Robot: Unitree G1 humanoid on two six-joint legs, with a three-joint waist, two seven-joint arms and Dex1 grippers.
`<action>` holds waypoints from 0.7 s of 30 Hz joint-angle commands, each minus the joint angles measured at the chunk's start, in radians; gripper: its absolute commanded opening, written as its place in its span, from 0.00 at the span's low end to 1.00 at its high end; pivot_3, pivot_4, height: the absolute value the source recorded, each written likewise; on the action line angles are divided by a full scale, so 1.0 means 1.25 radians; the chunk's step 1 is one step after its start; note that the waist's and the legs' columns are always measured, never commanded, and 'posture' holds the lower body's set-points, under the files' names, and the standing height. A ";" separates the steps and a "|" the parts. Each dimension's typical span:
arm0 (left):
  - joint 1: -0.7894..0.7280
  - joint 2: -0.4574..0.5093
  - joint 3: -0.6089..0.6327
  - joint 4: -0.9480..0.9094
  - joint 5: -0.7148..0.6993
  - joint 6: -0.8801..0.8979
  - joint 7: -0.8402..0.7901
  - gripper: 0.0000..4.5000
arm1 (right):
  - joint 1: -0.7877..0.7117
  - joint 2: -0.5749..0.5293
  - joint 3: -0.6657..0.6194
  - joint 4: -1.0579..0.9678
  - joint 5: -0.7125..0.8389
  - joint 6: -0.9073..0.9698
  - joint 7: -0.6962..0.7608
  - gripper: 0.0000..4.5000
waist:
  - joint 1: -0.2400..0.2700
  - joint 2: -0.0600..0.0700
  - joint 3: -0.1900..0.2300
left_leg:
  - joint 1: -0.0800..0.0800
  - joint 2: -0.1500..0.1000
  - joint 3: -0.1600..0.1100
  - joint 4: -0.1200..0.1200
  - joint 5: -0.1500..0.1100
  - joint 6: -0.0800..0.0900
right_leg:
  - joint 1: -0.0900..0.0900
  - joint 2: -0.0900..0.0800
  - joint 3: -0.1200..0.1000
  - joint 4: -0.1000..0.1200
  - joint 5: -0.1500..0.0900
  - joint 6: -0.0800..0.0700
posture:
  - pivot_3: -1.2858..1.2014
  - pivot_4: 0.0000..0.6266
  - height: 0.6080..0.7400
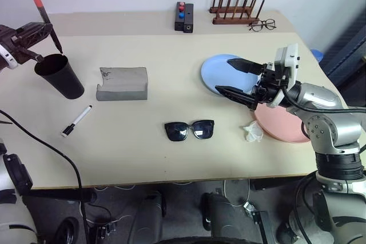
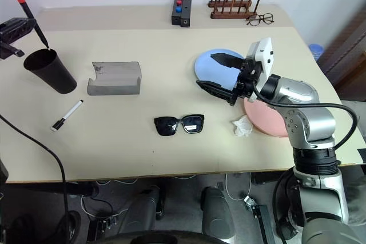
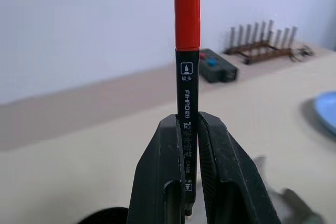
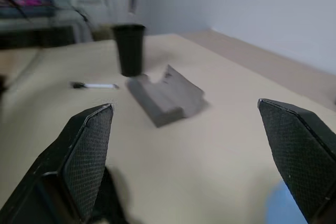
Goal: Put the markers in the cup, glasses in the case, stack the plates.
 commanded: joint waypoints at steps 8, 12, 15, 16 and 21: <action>-0.137 -0.018 0.039 0.264 0.030 -0.335 0.097 0.01 | -0.011 -0.007 -0.026 -0.054 0.061 0.047 -0.010 1.00 | 0.002 -0.001 0.000 | 0.000 0.000 0.000 0.001 0.000 0.000 | 0.001 0.000 0.000 -0.001 0.000 0.000 | 0.52 0.24 1.00; -0.152 -0.032 0.035 0.319 0.035 -0.374 0.090 0.01 | -0.012 -0.007 -0.024 -0.048 0.053 0.037 -0.009 1.00 | 0.001 -0.001 0.000 | 0.000 0.000 0.000 0.000 0.000 0.000 | 0.001 0.000 0.000 0.000 0.000 0.000 | 0.52 0.24 1.00; -0.147 -0.042 0.039 0.340 0.032 -0.380 0.091 0.01 | -0.015 -0.009 -0.024 -0.044 0.048 0.034 -0.010 1.00 | 0.002 -0.001 0.000 | 0.000 0.000 0.000 0.001 0.000 0.000 | 0.001 0.000 0.000 0.000 0.000 0.000 | 0.52 0.24 1.00; -0.144 -0.044 0.044 0.340 0.027 -0.373 0.090 0.01 | -0.015 -0.011 -0.025 -0.045 0.048 0.034 -0.010 1.00 | 0.001 -0.001 0.000 | 0.000 0.000 0.000 0.001 0.000 0.000 | 0.001 0.000 0.000 0.000 0.000 0.000 | 0.52 0.24 1.00; -0.102 -0.044 0.051 0.313 0.017 -0.370 0.083 0.01 | -0.001 -0.021 -0.034 -0.053 0.046 0.037 -0.012 1.00 | 0.001 -0.001 0.000 | 0.000 0.000 0.000 0.000 0.000 0.000 | 0.001 0.000 0.000 0.000 0.000 0.000 | 0.52 0.24 1.00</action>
